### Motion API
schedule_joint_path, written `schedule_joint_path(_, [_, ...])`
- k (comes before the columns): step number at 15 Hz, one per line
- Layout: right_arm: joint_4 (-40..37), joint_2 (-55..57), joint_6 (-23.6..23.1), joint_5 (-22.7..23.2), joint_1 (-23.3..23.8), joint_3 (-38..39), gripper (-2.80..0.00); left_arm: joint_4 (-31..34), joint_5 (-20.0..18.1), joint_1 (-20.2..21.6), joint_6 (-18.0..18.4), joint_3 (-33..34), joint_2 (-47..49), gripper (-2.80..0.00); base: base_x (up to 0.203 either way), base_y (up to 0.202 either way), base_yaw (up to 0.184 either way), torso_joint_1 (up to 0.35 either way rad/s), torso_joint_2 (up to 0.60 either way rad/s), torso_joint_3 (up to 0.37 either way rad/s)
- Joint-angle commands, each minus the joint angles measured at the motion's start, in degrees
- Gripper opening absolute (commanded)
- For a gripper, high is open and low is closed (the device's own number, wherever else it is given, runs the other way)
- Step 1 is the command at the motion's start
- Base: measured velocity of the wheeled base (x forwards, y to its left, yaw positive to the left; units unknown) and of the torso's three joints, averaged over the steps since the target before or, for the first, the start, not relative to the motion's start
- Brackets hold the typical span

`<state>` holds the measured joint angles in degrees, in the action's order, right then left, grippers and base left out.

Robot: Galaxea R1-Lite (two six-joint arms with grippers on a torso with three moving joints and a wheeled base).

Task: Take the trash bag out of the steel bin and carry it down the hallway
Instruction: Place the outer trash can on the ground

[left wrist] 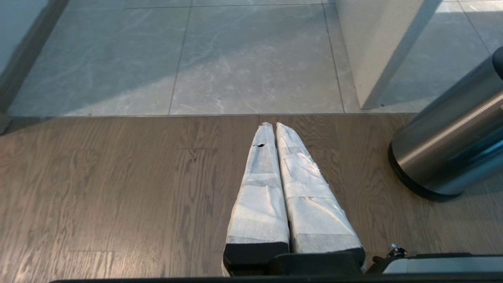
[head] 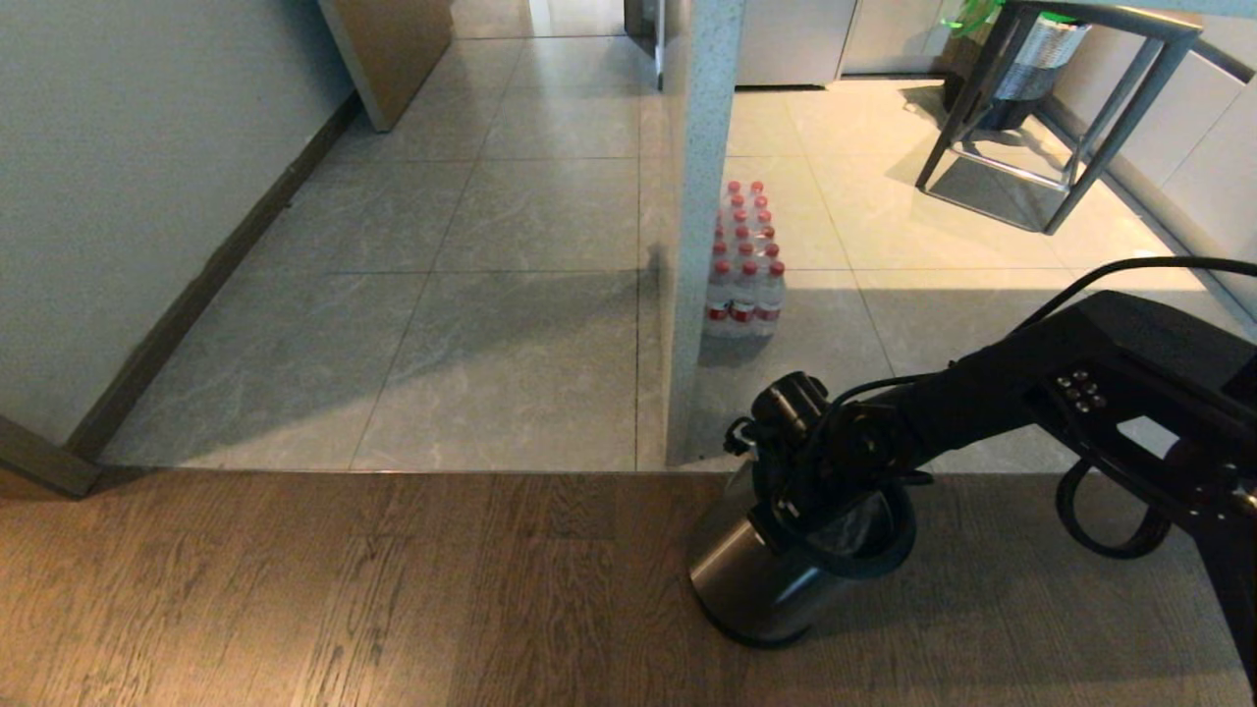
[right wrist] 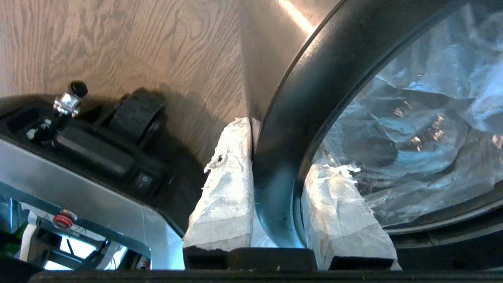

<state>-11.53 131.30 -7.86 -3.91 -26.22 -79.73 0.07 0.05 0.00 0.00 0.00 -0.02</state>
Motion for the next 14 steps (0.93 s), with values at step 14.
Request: schedule_joint_path(14, [-3.93,-17.54,-1.03,0.21,0.74,2.44,-2.8,0.01,0.04,0.0,0.0,0.0,0.02,-2.8,0.0,0.0,0.0,0.0,0.0,0.0])
